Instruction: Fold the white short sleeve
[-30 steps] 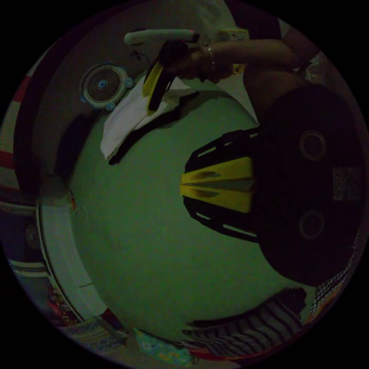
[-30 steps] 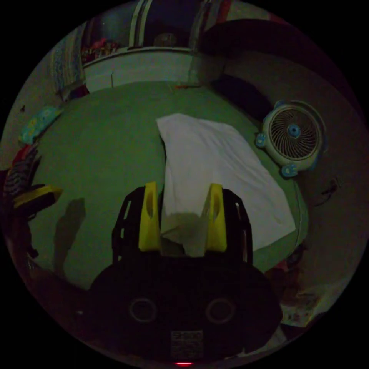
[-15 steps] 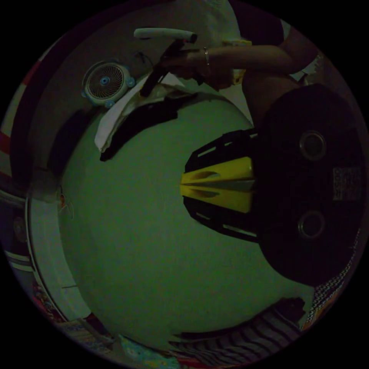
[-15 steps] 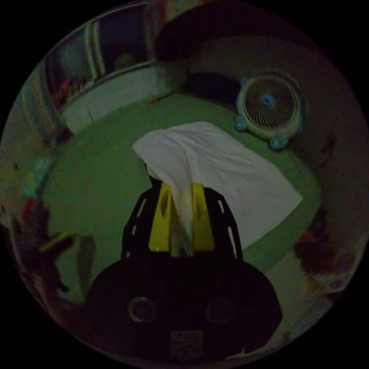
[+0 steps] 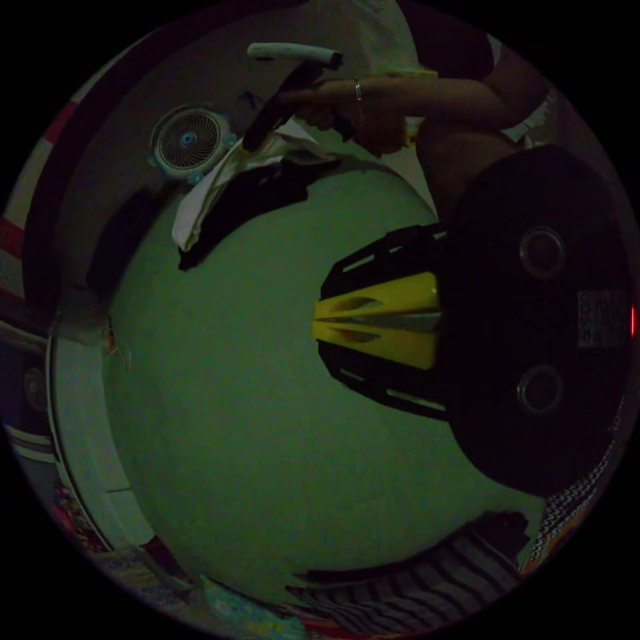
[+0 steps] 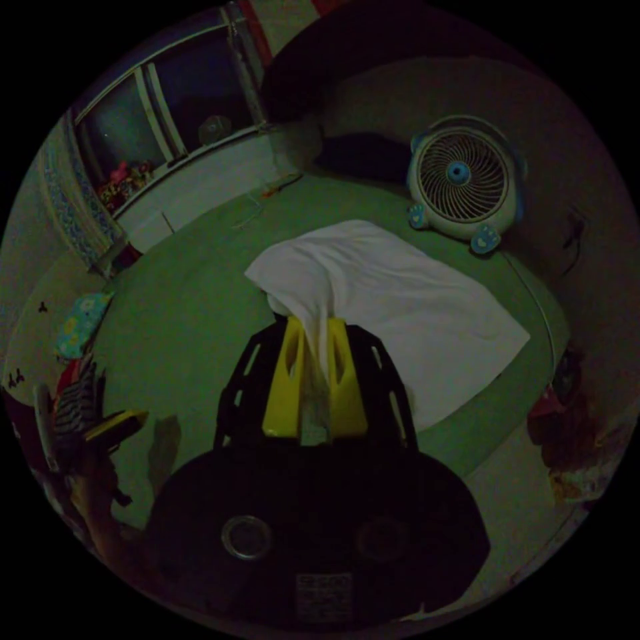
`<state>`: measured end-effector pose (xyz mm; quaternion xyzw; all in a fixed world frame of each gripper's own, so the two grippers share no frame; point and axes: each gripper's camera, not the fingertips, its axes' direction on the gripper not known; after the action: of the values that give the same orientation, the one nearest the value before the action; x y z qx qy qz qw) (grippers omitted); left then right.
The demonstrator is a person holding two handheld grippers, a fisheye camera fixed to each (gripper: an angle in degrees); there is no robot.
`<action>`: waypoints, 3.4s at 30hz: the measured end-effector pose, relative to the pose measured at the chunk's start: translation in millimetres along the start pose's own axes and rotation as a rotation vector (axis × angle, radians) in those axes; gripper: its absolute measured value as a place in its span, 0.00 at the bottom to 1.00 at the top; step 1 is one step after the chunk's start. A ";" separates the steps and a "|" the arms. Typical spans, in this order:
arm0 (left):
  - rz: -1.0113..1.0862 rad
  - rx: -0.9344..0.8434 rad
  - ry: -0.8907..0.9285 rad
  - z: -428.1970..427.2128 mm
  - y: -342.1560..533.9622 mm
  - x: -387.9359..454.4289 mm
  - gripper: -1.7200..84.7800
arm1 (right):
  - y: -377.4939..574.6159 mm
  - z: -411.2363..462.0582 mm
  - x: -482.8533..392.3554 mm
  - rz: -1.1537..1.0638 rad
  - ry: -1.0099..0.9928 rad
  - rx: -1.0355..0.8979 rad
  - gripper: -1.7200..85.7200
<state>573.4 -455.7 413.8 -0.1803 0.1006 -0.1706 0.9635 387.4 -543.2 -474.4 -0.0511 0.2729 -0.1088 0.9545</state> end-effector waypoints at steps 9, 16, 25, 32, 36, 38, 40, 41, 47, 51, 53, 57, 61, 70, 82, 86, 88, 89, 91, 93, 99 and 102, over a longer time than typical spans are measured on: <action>-0.011 0.008 0.020 -15.4 -4.7 -31.9 0.01 | -5.6 -4.4 -29.9 -0.095 -0.080 0.023 0.02; -0.018 0.009 0.022 -32.7 -2.5 -55.4 0.01 | 0.6 2.0 -93.1 -0.274 -0.244 -0.036 0.04; -0.103 0.032 -0.076 -71.7 11.0 -107.4 0.01 | 14.3 27.6 -191.0 -0.420 -0.514 -0.224 0.03; -0.269 0.071 -0.085 -113.9 36.4 -173.4 0.01 | 34.9 36.5 -260.7 -0.566 -0.541 -0.289 0.04; -0.330 0.099 -0.108 -142.6 56.0 -206.8 0.01 | 46.0 42.9 -297.3 -0.612 -0.574 -0.329 0.03; -0.351 0.106 -0.097 -153.3 65.6 -219.5 0.01 | 50.2 44.6 -312.2 -0.627 -0.612 -0.355 0.02; -0.363 0.107 -0.088 -163.2 74.7 -230.5 0.01 | 57.2 44.0 -333.6 -0.665 -0.665 -0.376 0.02; -0.365 0.106 -0.099 -169.7 80.4 -236.8 0.01 | 59.2 43.6 -339.2 -0.675 -0.679 -0.382 0.02; -0.414 0.109 -0.203 -205.9 108.6 -272.8 0.02 | 84.8 36.3 -395.6 -0.844 -0.802 -0.449 0.02; -0.468 0.102 -0.204 -229.0 130.5 -302.0 0.02 | 85.9 37.3 -419.3 -0.886 -0.786 -0.480 0.06; -0.488 0.114 -0.195 -240.2 139.1 -313.0 0.01 | 78.1 40.6 -423.0 -0.843 -0.810 -0.514 0.08; -0.516 0.129 -0.191 -265.9 157.1 -335.0 0.01 | 56.2 39.7 -423.7 -0.787 -0.826 -0.484 0.15; -0.524 0.140 -0.190 -286.2 170.5 -349.9 0.01 | 41.0 35.7 -426.9 -0.700 -0.788 -0.352 0.17; -0.577 0.191 -0.191 -340.2 203.7 -381.7 0.01 | 77.6 46.0 -503.2 -0.817 -0.609 -0.335 0.17; -0.631 0.236 -0.239 -409.6 235.6 -421.5 0.01 | 95.0 61.5 -608.9 -0.886 -0.330 -0.318 0.14; -0.643 0.216 -0.295 -425.8 247.0 -430.1 0.01 | 110.2 109.0 -632.1 -0.965 -0.158 -0.509 0.12; -0.655 0.220 -0.262 -431.5 252.4 -435.7 0.01 | 109.4 105.3 -626.8 -0.938 -0.202 -0.481 0.11; -0.660 0.228 -0.231 -435.2 255.9 -439.2 0.01 | 109.8 104.1 -625.2 -0.940 -0.207 -0.473 0.11; -0.671 0.234 -0.203 -440.7 260.1 -443.3 0.01 | 110.6 100.0 -616.6 -0.940 -0.229 -0.430 0.08; -0.673 0.241 -0.189 -448.1 263.3 -445.8 0.01 | 105.1 97.5 -610.4 -0.910 -0.270 -0.450 0.06; -0.649 0.232 -0.223 -464.6 265.9 -442.1 0.01 | 69.8 41.1 -599.0 -0.797 -0.590 -0.384 0.04; -0.675 0.241 -0.272 -477.2 272.8 -442.6 0.01 | 51.5 -0.1 -597.6 -0.797 -0.645 -0.269 0.04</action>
<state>123.4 -204.4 -68.3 -0.1096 -0.1140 -0.4634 0.8719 -97.9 -352.5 -177.9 -0.3035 -0.0637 -0.4060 0.8596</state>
